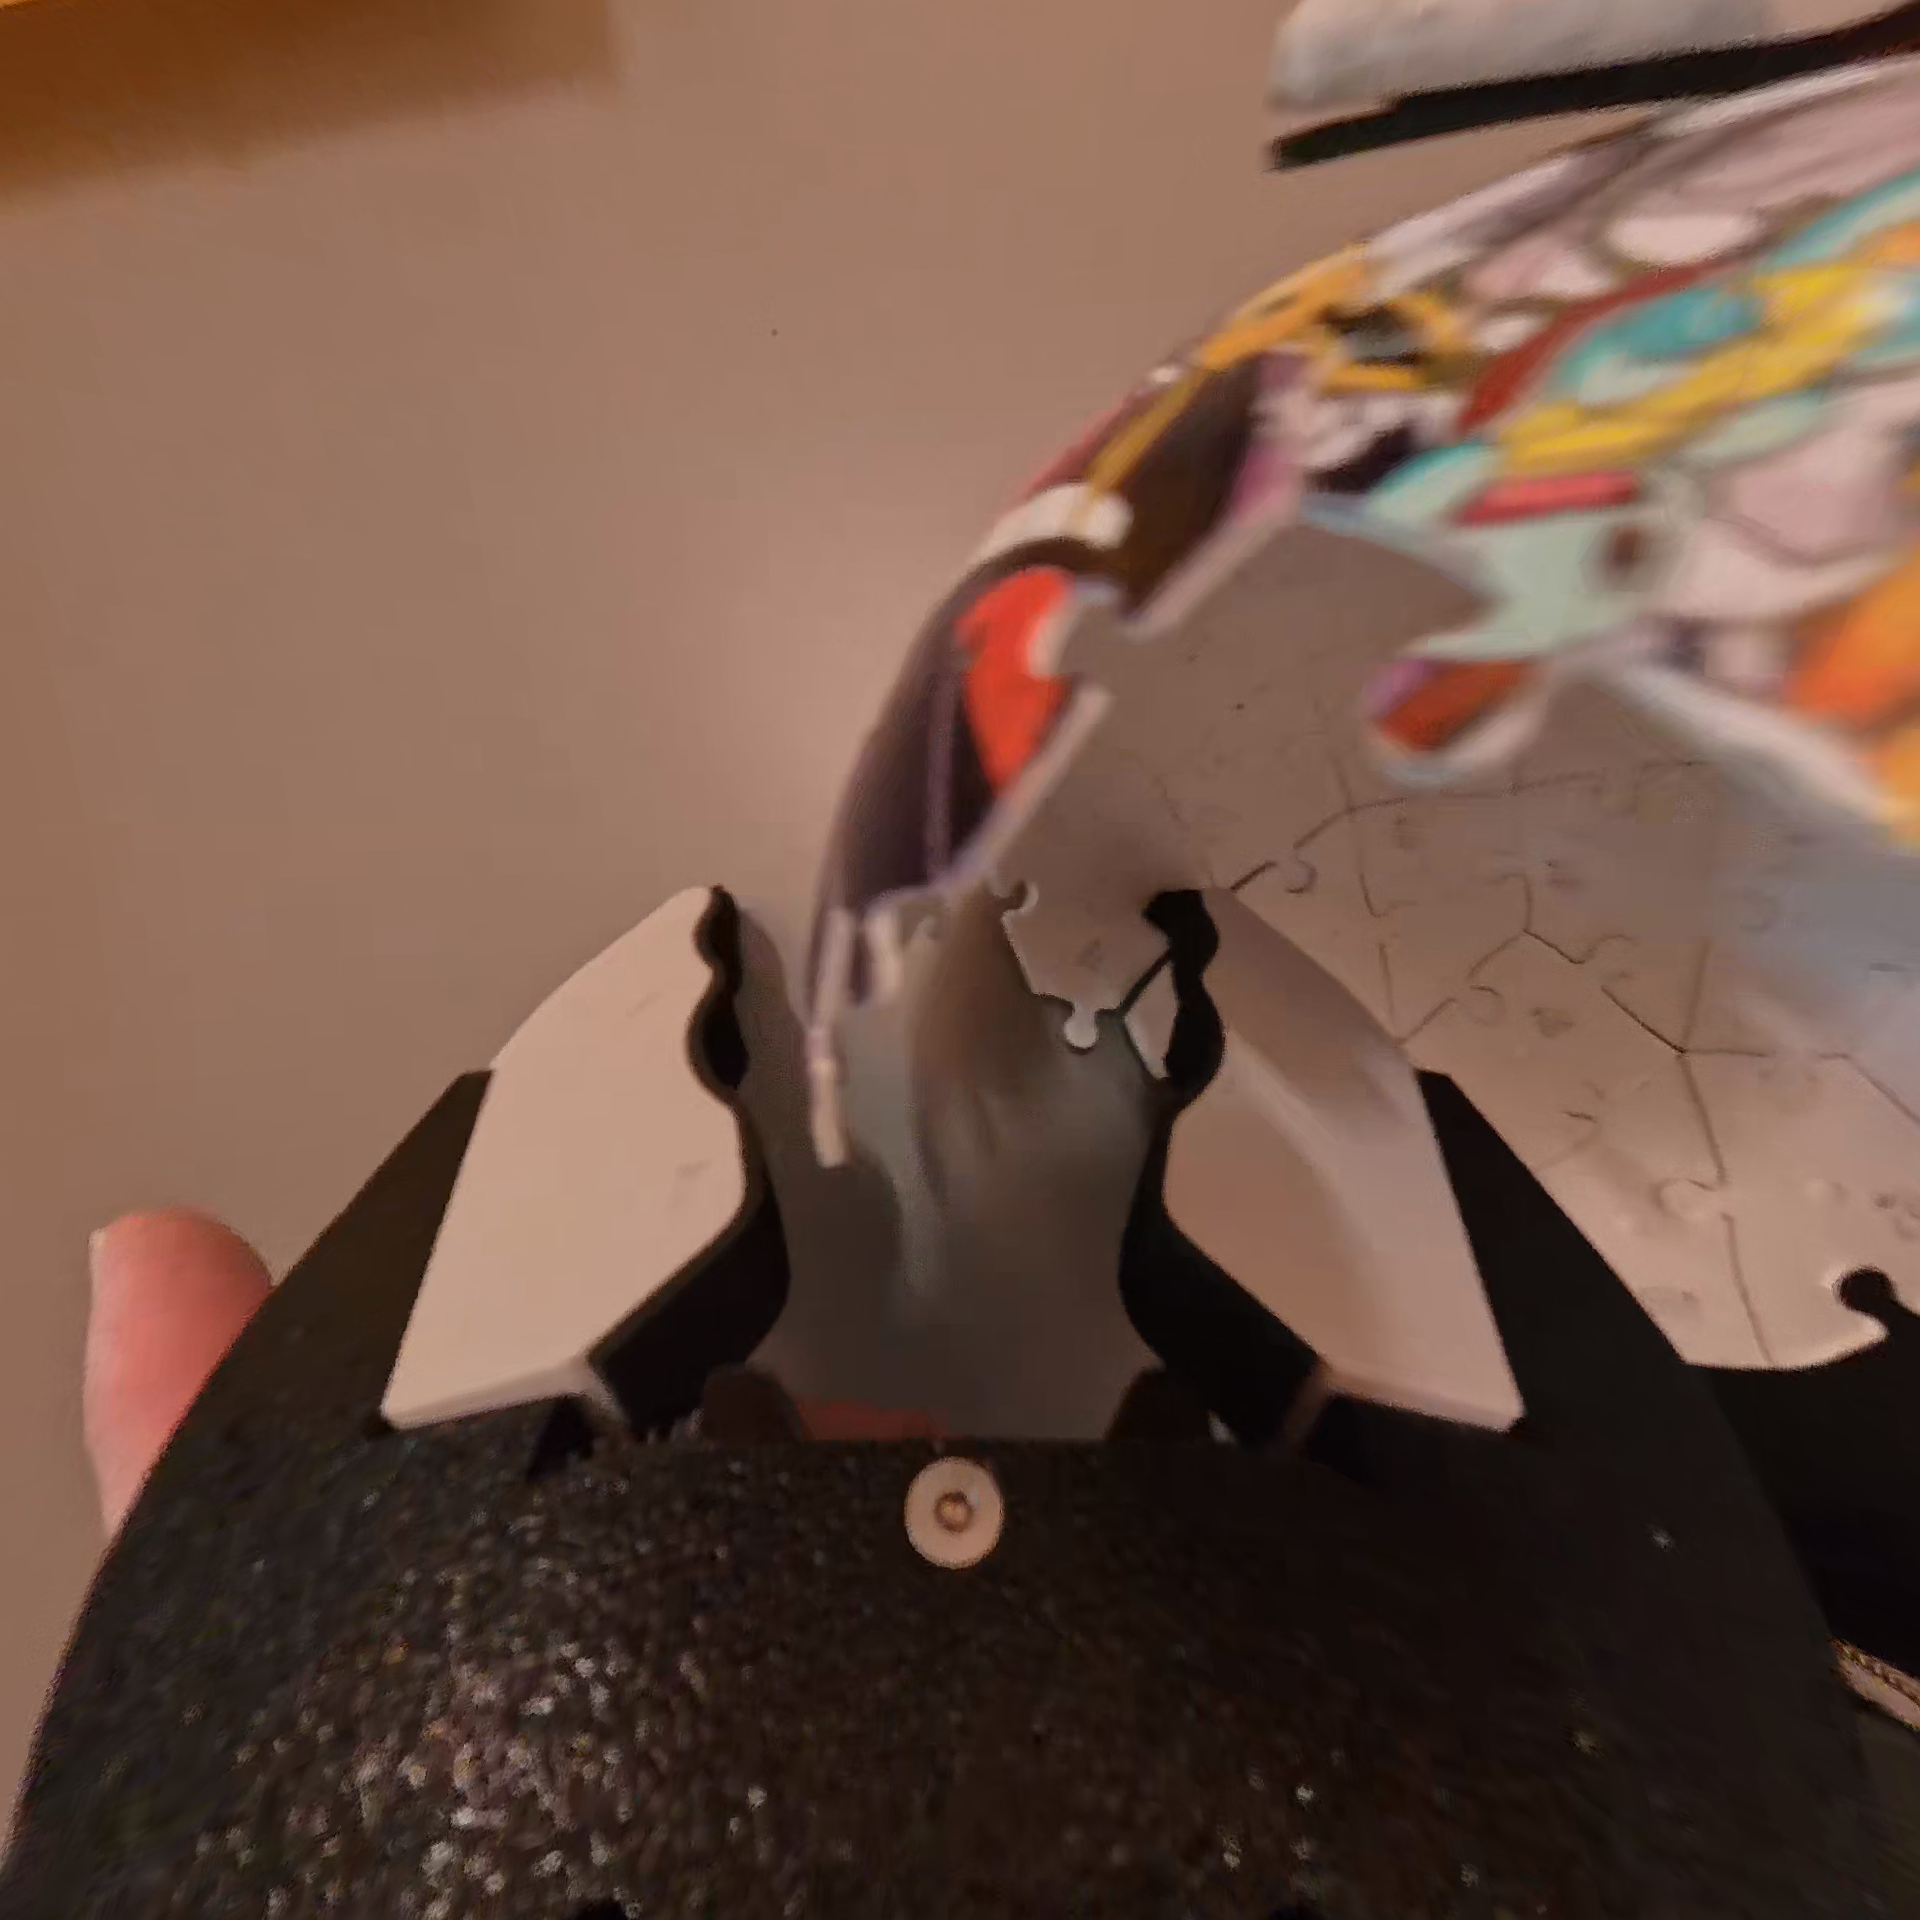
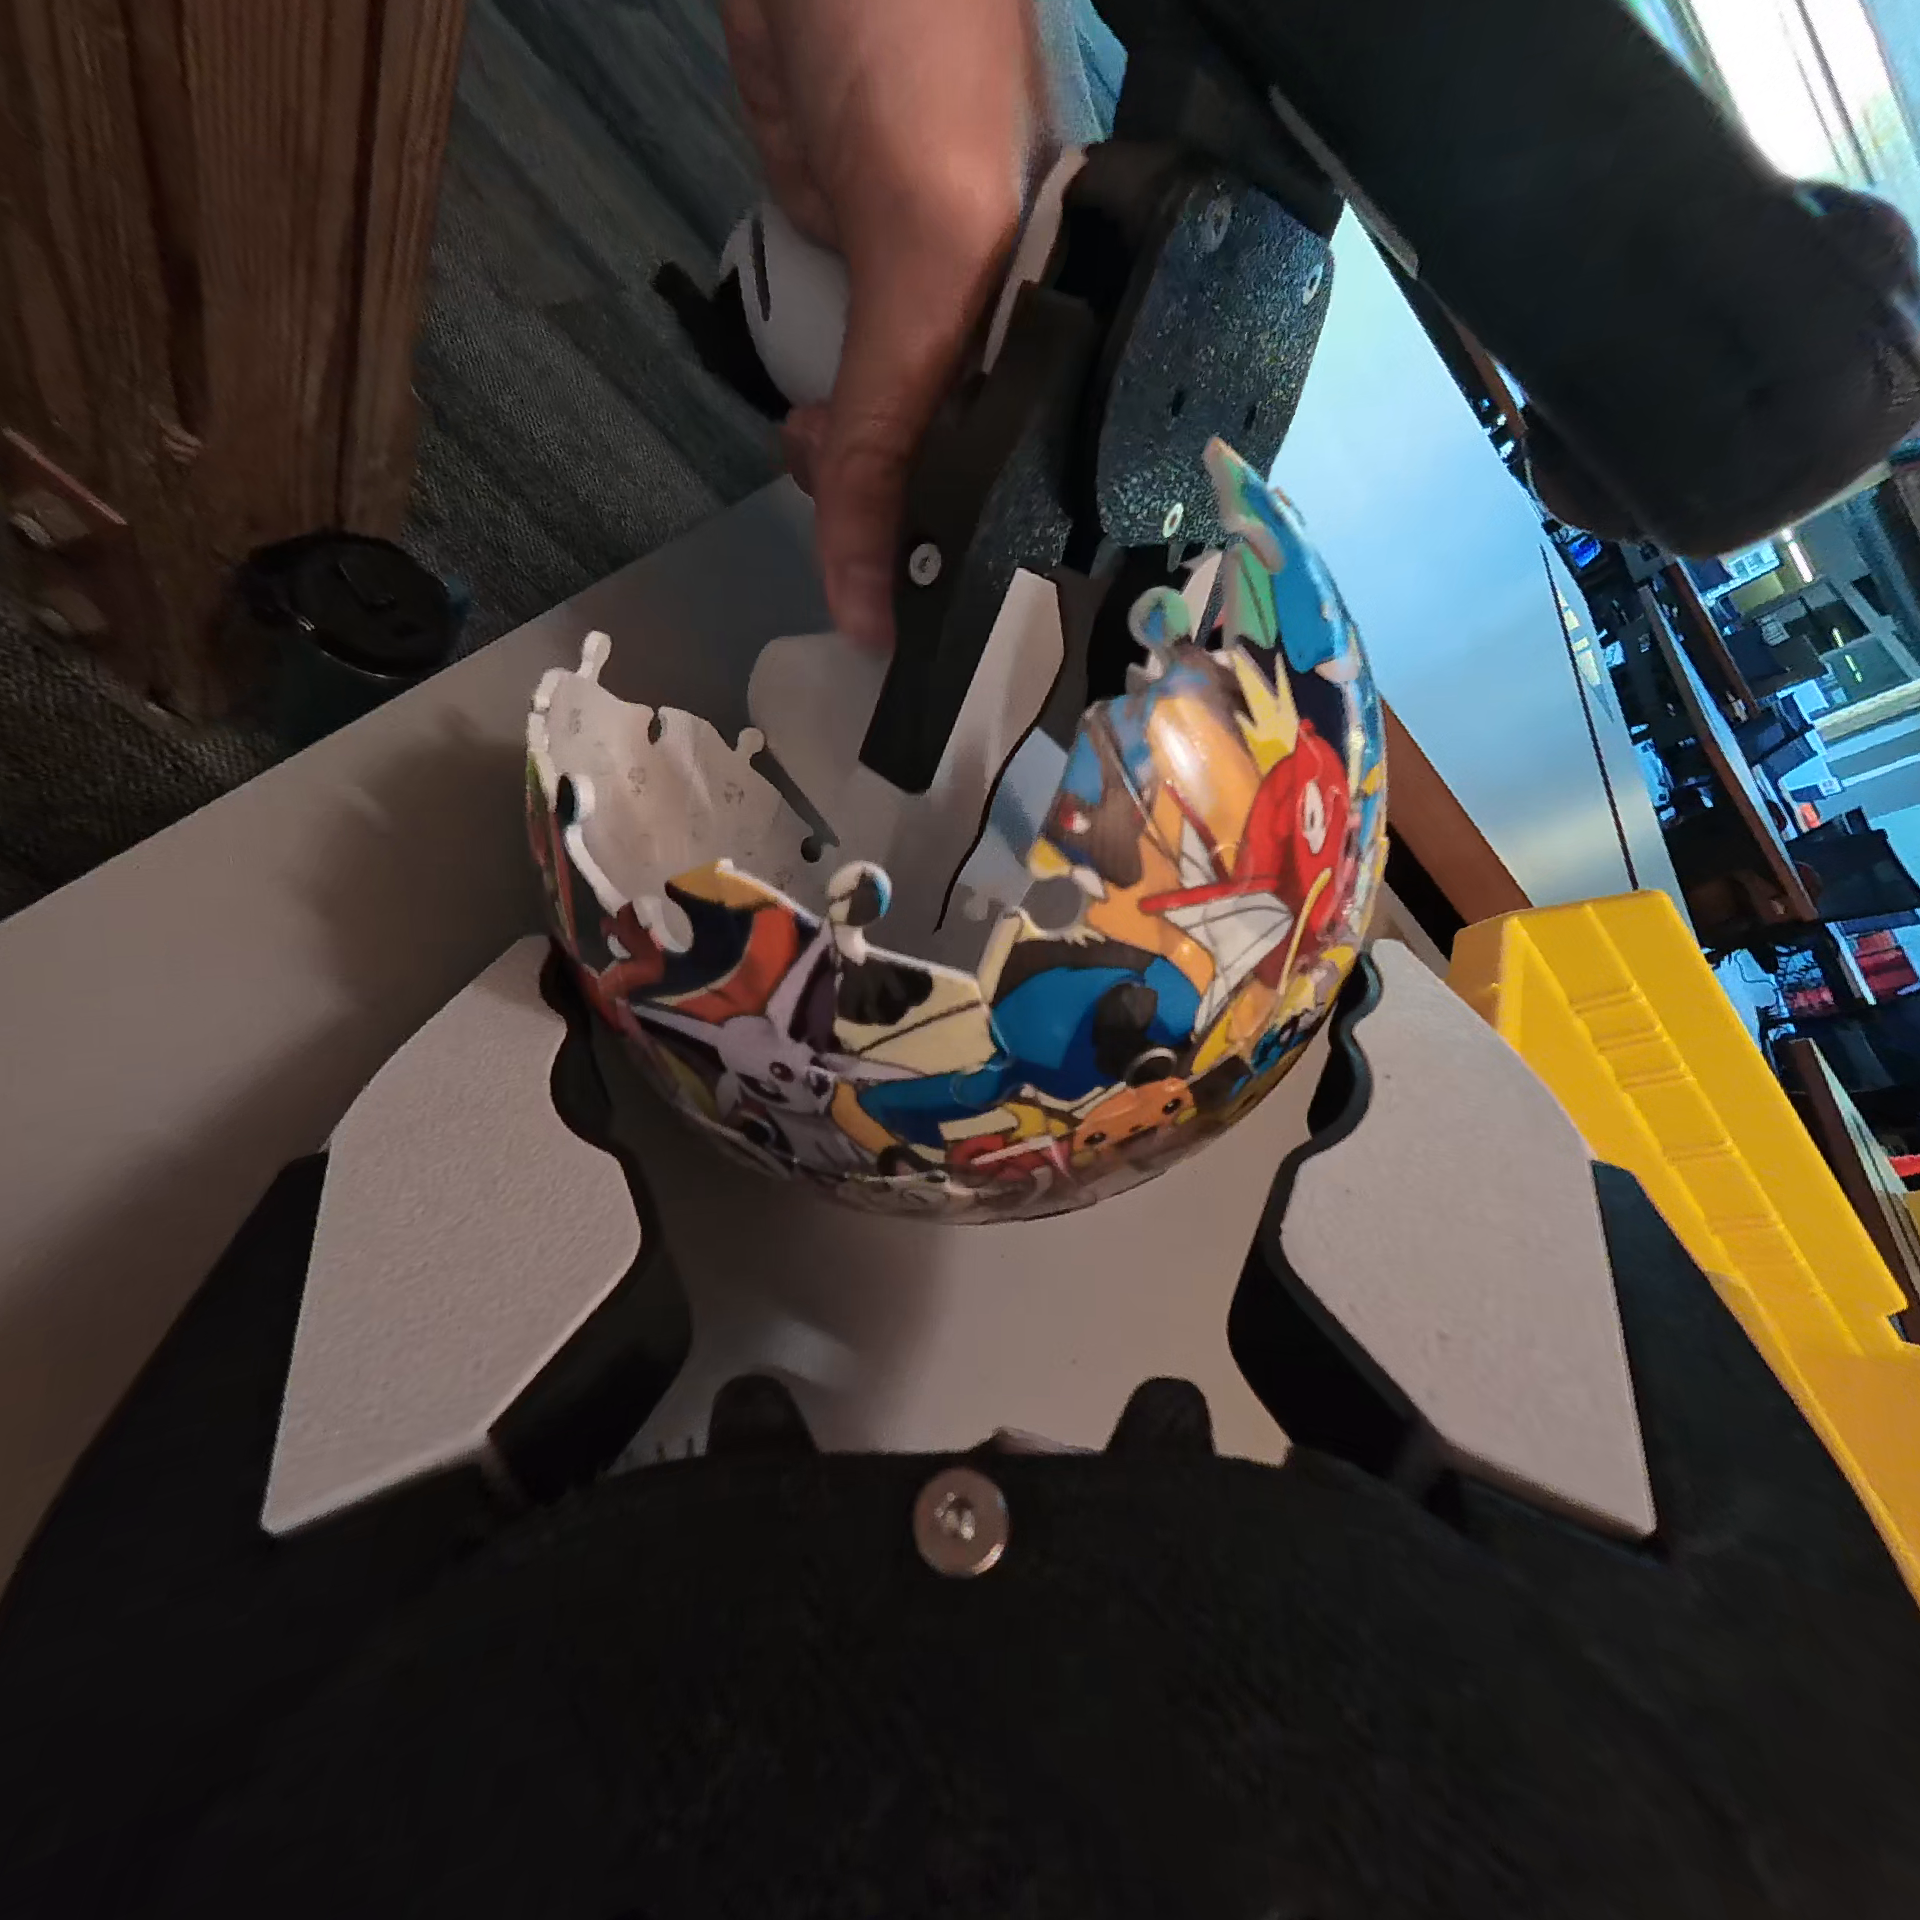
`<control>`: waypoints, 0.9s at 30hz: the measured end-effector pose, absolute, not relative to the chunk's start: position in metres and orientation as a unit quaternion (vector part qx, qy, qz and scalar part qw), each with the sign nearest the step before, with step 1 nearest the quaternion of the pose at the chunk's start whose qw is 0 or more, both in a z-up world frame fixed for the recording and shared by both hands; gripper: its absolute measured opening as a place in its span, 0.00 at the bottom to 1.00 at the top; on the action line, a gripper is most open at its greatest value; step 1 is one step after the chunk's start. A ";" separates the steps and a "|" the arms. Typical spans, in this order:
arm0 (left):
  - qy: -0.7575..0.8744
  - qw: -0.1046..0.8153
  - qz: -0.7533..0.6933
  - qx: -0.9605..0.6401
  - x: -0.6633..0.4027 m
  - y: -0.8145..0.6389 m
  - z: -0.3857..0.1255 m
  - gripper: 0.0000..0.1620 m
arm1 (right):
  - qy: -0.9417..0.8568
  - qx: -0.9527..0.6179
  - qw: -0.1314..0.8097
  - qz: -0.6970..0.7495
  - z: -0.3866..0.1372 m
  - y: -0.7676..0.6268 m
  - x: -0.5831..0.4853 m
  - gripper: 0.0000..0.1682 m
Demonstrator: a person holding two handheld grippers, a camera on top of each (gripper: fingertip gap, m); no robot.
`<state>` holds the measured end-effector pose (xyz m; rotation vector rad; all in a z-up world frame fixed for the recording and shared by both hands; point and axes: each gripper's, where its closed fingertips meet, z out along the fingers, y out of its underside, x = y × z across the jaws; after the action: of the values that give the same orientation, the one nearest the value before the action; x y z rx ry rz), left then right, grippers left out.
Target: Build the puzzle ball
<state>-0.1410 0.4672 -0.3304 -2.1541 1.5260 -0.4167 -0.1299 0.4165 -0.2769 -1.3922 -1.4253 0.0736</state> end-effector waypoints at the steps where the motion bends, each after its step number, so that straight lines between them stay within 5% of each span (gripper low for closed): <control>1: 0.544 0.238 -0.148 -0.791 -0.143 0.471 -0.331 0.55 | -0.601 -0.586 0.543 0.029 -0.277 0.417 -0.130 0.79; 3: 0.520 0.246 -0.159 -0.803 -0.145 0.475 -0.331 0.60 | -0.599 -0.585 0.546 0.028 -0.277 0.416 -0.130 0.79; 27: 0.518 0.232 -0.131 -0.813 -0.161 0.477 -0.329 0.54 | -0.601 -0.586 0.543 0.020 -0.278 0.417 -0.133 0.79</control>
<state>-0.1609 0.4766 -0.3291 -2.2334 1.4242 -0.3598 -0.1328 0.4165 -0.2777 -1.3916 -1.4275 0.0483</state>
